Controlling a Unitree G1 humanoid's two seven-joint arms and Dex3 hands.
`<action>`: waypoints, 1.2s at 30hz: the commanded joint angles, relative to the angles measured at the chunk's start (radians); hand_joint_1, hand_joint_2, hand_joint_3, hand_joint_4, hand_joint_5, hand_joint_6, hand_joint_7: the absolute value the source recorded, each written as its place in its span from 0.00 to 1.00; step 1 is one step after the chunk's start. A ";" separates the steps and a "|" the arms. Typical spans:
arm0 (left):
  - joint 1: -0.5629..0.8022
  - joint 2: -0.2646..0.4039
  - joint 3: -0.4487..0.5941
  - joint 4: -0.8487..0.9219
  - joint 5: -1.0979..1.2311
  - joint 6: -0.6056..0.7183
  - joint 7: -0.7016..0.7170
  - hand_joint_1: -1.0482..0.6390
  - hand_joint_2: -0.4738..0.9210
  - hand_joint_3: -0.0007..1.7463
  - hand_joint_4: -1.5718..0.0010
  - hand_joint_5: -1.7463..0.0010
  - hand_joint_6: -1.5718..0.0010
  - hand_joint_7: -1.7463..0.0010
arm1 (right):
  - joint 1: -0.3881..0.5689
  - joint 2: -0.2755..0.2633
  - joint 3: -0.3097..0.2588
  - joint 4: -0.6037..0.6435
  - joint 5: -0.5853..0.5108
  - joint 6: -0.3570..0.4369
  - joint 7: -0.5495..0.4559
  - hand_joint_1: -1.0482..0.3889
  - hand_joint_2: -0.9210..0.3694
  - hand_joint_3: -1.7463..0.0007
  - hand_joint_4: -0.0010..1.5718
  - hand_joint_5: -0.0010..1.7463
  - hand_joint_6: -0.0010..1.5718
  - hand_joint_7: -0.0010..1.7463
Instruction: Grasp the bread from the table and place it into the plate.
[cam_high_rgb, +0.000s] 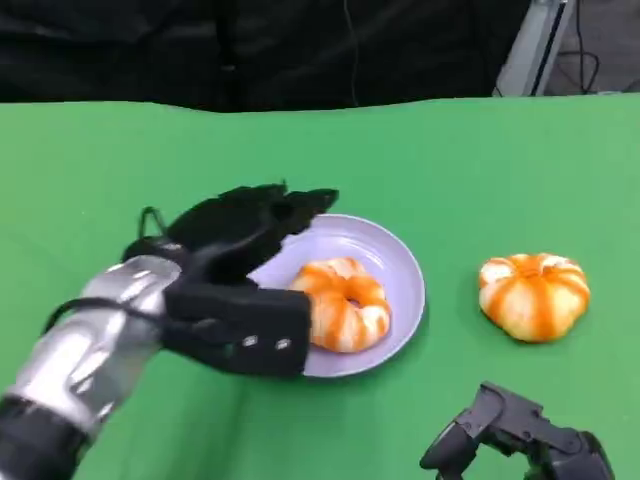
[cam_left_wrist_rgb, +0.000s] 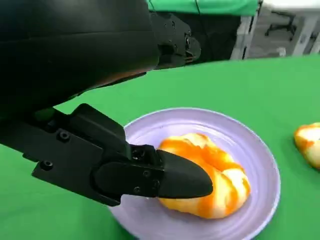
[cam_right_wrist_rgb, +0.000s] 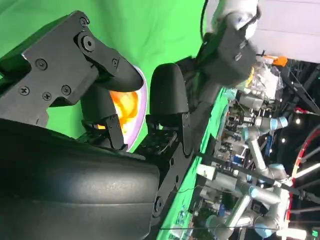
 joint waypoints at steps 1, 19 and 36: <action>0.095 0.054 0.077 -0.106 -0.064 -0.040 0.006 0.16 1.00 0.19 0.94 0.97 0.94 0.98 | 0.005 -0.004 -0.010 -0.007 0.009 0.001 -0.003 0.67 0.46 0.25 0.46 0.92 0.50 0.75; 0.623 -0.113 0.429 -0.381 -0.641 -0.350 0.083 0.67 0.70 0.65 0.47 0.39 0.41 0.64 | 0.001 -0.001 -0.002 0.000 0.011 0.003 -0.003 0.66 0.46 0.25 0.46 0.92 0.49 0.76; 0.858 -0.213 0.467 -0.472 -0.760 -0.297 0.056 0.64 0.73 0.64 0.49 0.00 0.56 0.06 | 0.012 -0.029 -0.037 0.001 0.052 -0.018 0.023 0.65 0.43 0.29 0.46 0.90 0.50 0.74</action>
